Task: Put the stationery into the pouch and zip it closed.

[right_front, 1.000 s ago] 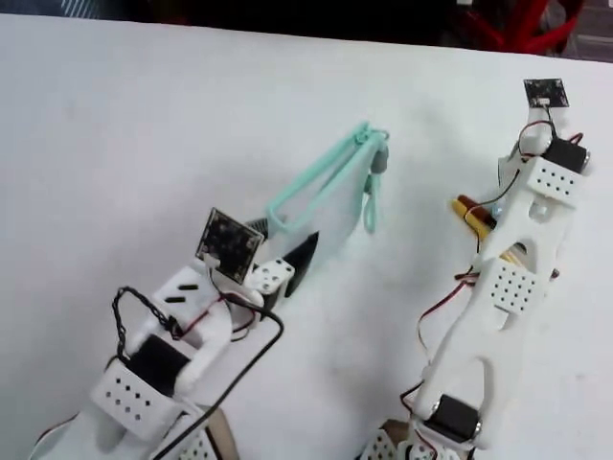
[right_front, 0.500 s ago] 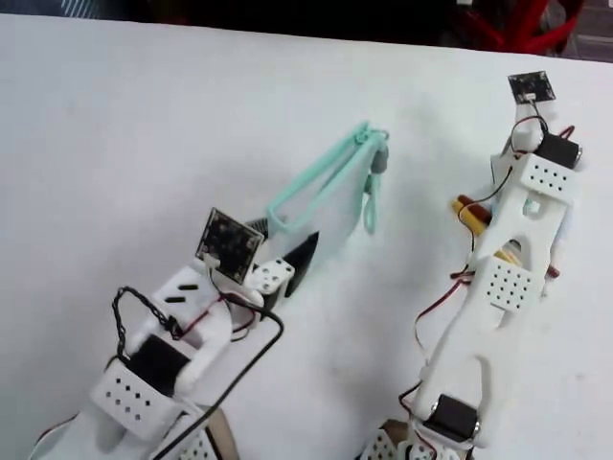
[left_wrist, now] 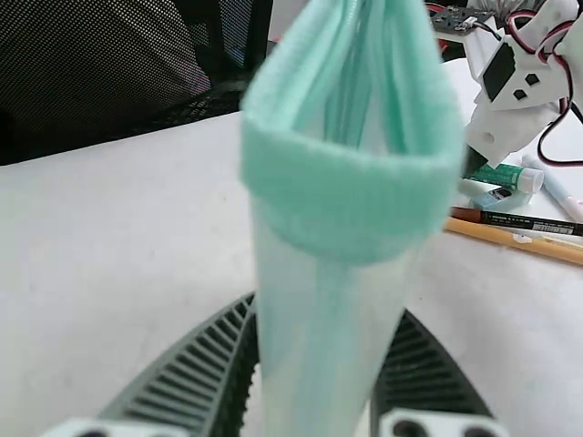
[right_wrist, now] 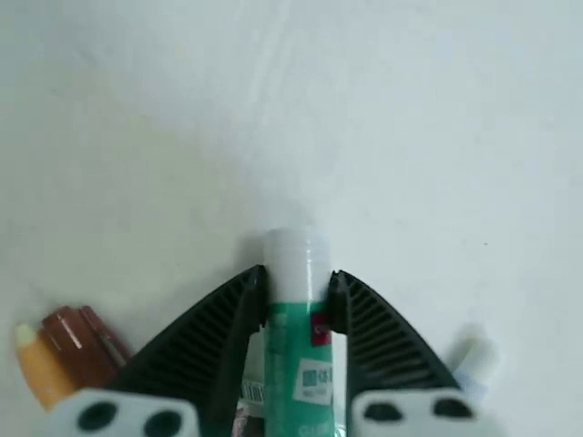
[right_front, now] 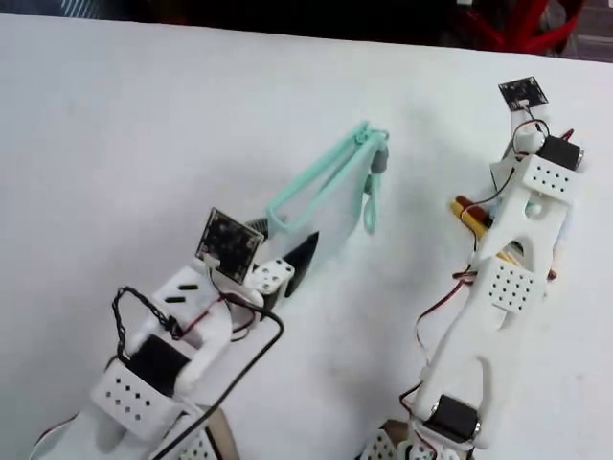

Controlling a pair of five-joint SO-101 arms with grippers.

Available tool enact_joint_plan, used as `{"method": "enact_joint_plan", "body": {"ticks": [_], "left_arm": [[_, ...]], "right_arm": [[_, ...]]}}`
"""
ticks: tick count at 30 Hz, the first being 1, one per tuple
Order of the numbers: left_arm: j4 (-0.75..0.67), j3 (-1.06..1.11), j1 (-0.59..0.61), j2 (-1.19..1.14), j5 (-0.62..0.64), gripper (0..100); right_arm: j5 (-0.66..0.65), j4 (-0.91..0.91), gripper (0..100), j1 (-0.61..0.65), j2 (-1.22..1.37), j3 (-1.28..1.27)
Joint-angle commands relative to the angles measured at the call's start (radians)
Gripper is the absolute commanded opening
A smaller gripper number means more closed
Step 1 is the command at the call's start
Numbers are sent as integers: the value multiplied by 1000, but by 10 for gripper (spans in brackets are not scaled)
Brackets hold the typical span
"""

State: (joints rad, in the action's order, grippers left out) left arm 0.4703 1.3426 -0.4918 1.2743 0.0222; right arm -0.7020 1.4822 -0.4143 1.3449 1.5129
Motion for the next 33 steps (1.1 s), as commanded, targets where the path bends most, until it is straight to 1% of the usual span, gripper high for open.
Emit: {"method": "enact_joint_plan", "body": {"ticks": [1,6,14,18,20,22,26,32,33], "left_arm": [[-23,-3,2,-1,-9,173],[-18,-6,2,-1,-9,173],[-6,-8,-8,5,-11,174],[86,-58,-79,2,-55,174],[127,-83,-93,2,-52,174],[138,-94,-90,2,-52,174],[140,-94,-90,4,-51,191],[147,-123,-24,5,29,196],[147,-124,-21,5,29,196]], "right_arm": [[-12,54,17,-13,-33,34],[-9,229,18,7,-108,164],[3,240,18,-13,-414,17],[81,242,18,-12,-582,-126],[120,242,18,-5,-687,-216],[155,242,18,-2,-802,-321],[167,240,18,42,-1044,-552],[176,239,18,162,-1415,-864],[199,237,18,185,-1480,-902]]}}
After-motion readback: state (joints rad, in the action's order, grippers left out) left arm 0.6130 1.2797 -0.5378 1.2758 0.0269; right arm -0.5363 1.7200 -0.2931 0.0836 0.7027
